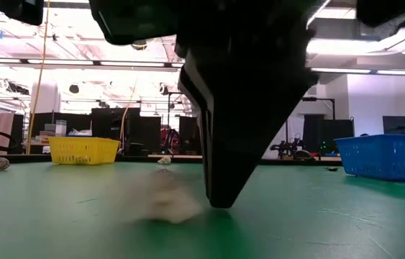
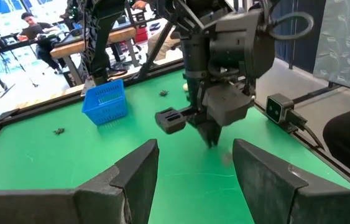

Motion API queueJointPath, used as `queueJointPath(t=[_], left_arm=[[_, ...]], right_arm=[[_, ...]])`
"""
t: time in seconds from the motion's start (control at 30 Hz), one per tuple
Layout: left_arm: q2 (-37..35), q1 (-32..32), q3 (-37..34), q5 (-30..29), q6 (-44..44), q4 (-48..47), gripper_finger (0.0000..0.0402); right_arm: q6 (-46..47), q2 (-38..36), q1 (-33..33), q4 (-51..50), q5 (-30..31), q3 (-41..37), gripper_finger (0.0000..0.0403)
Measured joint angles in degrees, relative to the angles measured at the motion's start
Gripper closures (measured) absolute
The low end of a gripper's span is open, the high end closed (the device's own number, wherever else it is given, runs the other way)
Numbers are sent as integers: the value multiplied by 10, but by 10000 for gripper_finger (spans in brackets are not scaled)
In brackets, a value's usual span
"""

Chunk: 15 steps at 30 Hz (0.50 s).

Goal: Sort Halloween decoration
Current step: Put the black skull toy into the red bin, then put the white skull toy into the yellow bin

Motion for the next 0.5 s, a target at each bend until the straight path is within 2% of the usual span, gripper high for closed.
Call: queueJointPath(t=[0.23, 0.5], left_arm=[[0, 0, 0, 0, -4, 0, 205], [0, 0, 0, 1, -9, -3, 205]], right_arm=[[2, 0, -7, -3, 24, 0, 347], [5, 0, -20, 12, 37, 38, 353]])
